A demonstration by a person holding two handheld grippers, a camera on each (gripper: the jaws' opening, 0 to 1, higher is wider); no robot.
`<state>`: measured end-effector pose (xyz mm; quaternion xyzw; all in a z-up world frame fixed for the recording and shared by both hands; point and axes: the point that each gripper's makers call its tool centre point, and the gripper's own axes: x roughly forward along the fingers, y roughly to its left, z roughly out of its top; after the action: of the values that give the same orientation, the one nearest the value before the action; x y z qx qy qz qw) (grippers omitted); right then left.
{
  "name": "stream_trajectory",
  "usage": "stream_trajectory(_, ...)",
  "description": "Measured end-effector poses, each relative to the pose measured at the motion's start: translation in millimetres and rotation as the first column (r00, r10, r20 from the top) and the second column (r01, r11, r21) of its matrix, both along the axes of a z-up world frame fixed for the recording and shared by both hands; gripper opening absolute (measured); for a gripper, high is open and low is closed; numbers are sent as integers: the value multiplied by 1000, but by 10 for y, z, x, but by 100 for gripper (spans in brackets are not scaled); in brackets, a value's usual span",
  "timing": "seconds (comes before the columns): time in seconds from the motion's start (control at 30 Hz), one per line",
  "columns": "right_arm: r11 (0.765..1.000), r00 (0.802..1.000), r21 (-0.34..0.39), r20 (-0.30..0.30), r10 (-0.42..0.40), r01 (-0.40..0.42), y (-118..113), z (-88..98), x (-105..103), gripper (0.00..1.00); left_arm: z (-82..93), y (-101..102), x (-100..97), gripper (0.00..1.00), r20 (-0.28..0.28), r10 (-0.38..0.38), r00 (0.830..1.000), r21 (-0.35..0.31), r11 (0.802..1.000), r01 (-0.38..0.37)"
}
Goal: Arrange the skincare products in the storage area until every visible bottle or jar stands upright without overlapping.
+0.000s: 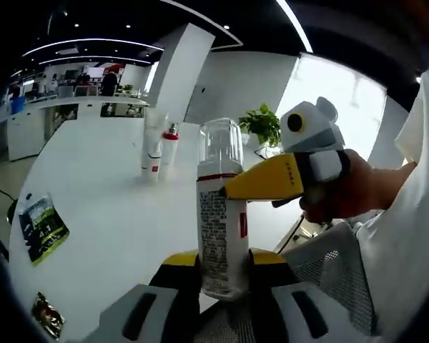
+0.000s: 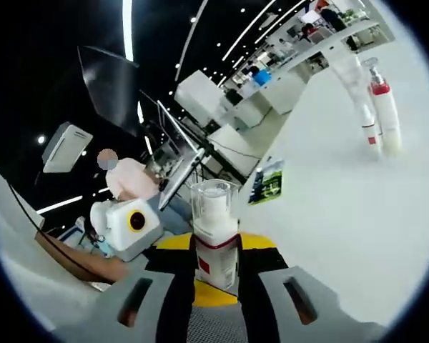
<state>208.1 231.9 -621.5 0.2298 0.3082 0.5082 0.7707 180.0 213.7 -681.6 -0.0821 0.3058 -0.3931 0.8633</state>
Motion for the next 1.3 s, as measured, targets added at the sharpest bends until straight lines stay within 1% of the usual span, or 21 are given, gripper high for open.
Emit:
stream_trajectory(0.1,999,999,-32,48,11,-9,-11,6,5,20,-57,67,34,25,72,-34,997,119,993,25)
stream_trajectory(0.13,999,997,-47,80,12,-8,-26,13,27,20,-93,94,33,26,69,-35,997,146,989,25)
stream_trajectory(0.2,997,992,-80,122,21,-11,-65,14,68,20,-141,141,46,32,53,-26,998,172,985,17)
stream_trajectory(0.27,993,985,-113,171,3,16,-136,18,179,20,-137,218,99,36,91,-19,996,204,979,0)
stream_trajectory(0.33,990,982,-138,190,-4,31,-202,1,267,20,-193,393,120,36,107,-25,994,304,953,-9)
stream_trajectory(0.37,988,977,-142,212,-30,61,-259,6,370,20,-234,487,117,36,117,-52,992,368,930,5)
stream_trajectory(0.47,984,970,-142,232,-75,110,-385,32,559,20,-326,635,99,36,103,-82,991,435,900,29)
stream_trajectory(0.53,980,961,-144,260,-95,135,-451,53,685,20,-347,622,79,36,81,-73,994,388,921,36)
stream_trajectory(0.6,973,951,-163,287,-112,163,-511,47,805,20,-400,634,72,36,79,-49,996,379,925,15)
stream_trajectory(0.63,971,948,-166,295,-117,172,-528,42,848,20,-436,625,55,36,82,-52,995,392,920,15)
stream_trajectory(0.67,969,946,-167,301,-124,181,-548,35,906,20,-479,611,17,36,92,-108,990,451,891,55)
stream_trajectory(0.7,967,942,-170,311,-129,189,-561,26,948,20,-468,557,9,35,117,-158,981,474,876,84)
stream_trajectory(0.77,957,934,-195,327,-142,214,-605,-37,1063,20,-414,403,-48,31,172,-238,956,472,872,133)
stream_trajectory(0.83,944,920,-226,364,-146,239,-643,-108,1175,20,-488,404,-143,29,146,-277,950,500,849,171)
stream_trajectory(0.87,944,920,-228,362,-147,240,-643,-136,1206,20,-523,414,-168,29,133,-289,948,512,839,184)
stream_trajectory(0.9,941,917,-227,369,-153,249,-649,-171,1264,20,-567,427,-170,29,118,-293,949,521,831,192)
stream_trajectory(1.0,925,901,-255,402,-163,281,-696,-259,1400,20,-582,458,-121,28,101,-259,961,510,842,173)
stream_trajectory(1.1,916,883,-253,435,-178,310,-742,-343,1571,20,-608,554,-69,28,91,-212,973,521,843,135)
stream_trajectory(1.2,908,867,-258,463,-184,331,-797,-409,1721,20,-617,568,-63,28,89,-204,975,520,844,129)
stream_trajectory(1.23,902,854,-246,477,-206,354,-830,-396,1778,20,-637,580,-63,28,85,-206,975,529,839,131)
stream_trajectory(1.3,900,837,-232,504,-212,368,-862,-416,1872,20,-621,574,-68,28,85,-205,975,522,843,131)
